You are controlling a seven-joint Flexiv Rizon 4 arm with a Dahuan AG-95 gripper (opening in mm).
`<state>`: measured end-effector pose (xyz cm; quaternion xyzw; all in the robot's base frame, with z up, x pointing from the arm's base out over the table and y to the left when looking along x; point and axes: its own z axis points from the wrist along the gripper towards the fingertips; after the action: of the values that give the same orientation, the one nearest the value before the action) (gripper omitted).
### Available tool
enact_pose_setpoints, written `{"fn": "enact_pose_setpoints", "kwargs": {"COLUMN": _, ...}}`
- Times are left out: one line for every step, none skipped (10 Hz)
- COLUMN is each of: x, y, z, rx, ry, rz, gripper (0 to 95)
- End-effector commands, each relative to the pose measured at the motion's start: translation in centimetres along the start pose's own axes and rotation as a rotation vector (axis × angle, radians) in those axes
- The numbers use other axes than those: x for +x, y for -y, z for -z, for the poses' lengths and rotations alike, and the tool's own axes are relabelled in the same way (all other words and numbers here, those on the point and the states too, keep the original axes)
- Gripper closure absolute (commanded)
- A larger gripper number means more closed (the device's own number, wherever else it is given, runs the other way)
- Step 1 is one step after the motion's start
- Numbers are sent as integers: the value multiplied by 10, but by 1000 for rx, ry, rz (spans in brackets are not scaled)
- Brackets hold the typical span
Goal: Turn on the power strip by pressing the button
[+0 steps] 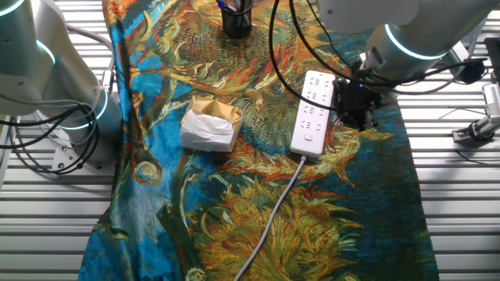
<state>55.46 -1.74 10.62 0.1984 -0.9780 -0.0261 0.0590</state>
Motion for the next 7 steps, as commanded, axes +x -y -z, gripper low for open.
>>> {"fn": "enact_pose_setpoints", "kwargs": {"x": 7, "y": 2, "z": -7, "rx": -5, "ry": -9, "rz": 0, "gripper": 950}}
{"fn": "enact_pose_setpoints", "kwargs": {"x": 12, "y": 3, "z": -11, "rx": -11, "ry": -15, "rz": -7, "gripper": 950}}
{"fn": "enact_pose_setpoints", "kwargs": {"x": 16, "y": 4, "z": -15, "rx": -15, "ry": -18, "rz": -7, "gripper": 950}}
{"fn": "enact_pose_setpoints", "kwargs": {"x": 20, "y": 3, "z": -20, "rx": -22, "ry": -18, "rz": -12, "gripper": 950}}
{"fn": "enact_pose_setpoints", "kwargs": {"x": 22, "y": 2, "z": -26, "rx": -27, "ry": -19, "rz": -14, "gripper": 950}}
{"fn": "enact_pose_setpoints", "kwargs": {"x": 25, "y": -2, "z": -36, "rx": -49, "ry": -11, "rz": -22, "gripper": 950}}
{"fn": "enact_pose_setpoints", "kwargs": {"x": 28, "y": -3, "z": -41, "rx": -73, "ry": -4, "rz": -28, "gripper": 950}}
